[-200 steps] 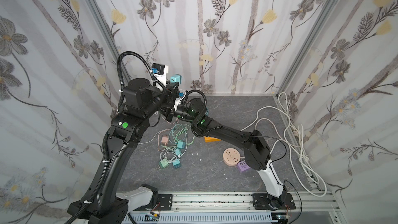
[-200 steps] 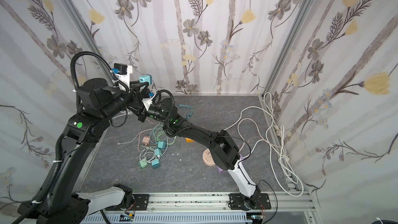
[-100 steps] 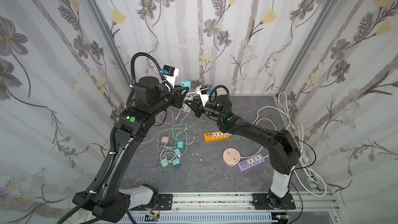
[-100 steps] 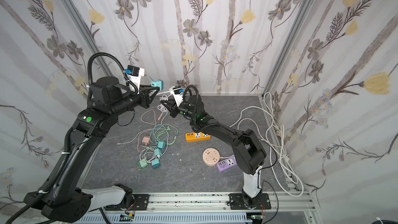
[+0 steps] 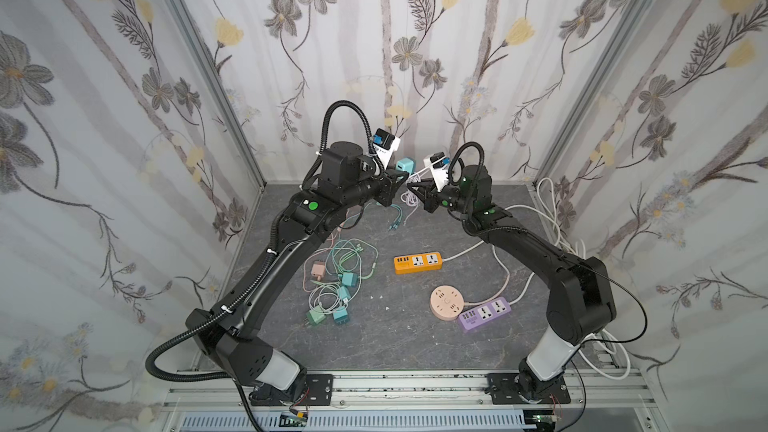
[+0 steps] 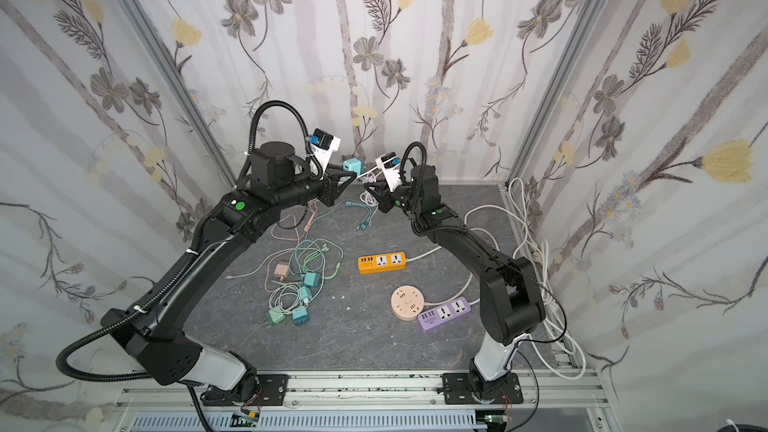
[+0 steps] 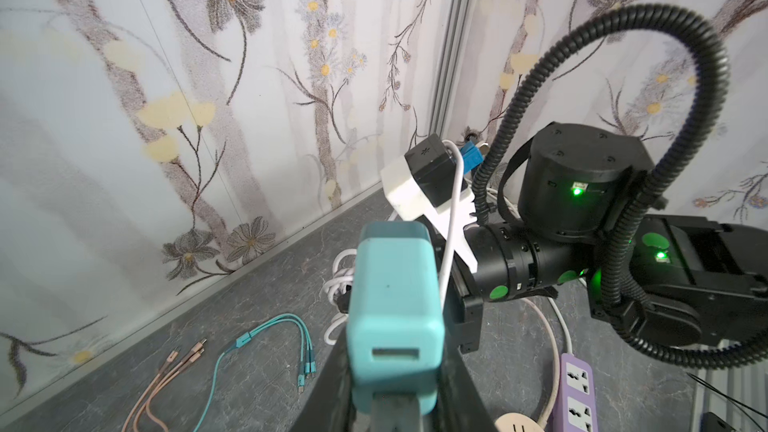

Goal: Insert the plug

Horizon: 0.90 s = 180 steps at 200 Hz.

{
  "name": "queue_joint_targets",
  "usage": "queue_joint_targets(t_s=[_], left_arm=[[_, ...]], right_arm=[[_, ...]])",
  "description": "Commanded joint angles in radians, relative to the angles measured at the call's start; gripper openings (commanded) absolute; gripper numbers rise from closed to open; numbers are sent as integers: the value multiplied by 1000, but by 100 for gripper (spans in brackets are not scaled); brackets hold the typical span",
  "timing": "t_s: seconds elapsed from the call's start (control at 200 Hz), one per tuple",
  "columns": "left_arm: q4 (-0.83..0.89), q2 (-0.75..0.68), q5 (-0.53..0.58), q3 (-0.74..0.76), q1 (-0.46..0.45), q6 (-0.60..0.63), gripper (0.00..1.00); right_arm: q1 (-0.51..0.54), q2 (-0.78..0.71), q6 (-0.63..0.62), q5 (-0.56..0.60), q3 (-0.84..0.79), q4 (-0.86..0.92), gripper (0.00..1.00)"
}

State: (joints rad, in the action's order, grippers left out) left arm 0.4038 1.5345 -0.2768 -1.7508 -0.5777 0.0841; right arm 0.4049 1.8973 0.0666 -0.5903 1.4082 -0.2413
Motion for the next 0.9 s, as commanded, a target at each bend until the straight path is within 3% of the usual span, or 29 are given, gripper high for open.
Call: queue_joint_targets(t_s=[0.0, 0.18, 0.365, 0.52, 0.56, 0.645, 0.735, 0.824, 0.869, 0.894], left_arm=[[75, 54, 66, -37, -12, 88, 0], [147, 230, 155, -179, -17, 185, 0], [338, 507, 227, -538, -15, 232, 0], [354, 684, 261, -751, -8, 261, 0], [342, 712, 264, -770, -6, 274, 0], [307, 755, 268, -776, 0, 288, 0], [296, 793, 277, -774, 5, 295, 0], [300, 828, 279, -774, 5, 303, 0], [302, 839, 274, -774, 5, 307, 0], [302, 841, 274, -774, 5, 306, 0]], right_arm=[[-56, 35, 41, 26, 52, 102, 8], [-109, 155, 97, 17, 175, 111, 7], [-119, 318, 139, 148, 396, 145, 7], [-145, 453, 222, 186, 553, 123, 10], [-153, 477, 253, 162, 565, 90, 15], [-164, 501, 300, 151, 558, 62, 40], [-172, 482, 265, 173, 528, 122, 65], [-192, 432, 237, 158, 439, 135, 79], [-206, 402, 235, 158, 383, 141, 98], [-215, 384, 233, 164, 351, 146, 99]])
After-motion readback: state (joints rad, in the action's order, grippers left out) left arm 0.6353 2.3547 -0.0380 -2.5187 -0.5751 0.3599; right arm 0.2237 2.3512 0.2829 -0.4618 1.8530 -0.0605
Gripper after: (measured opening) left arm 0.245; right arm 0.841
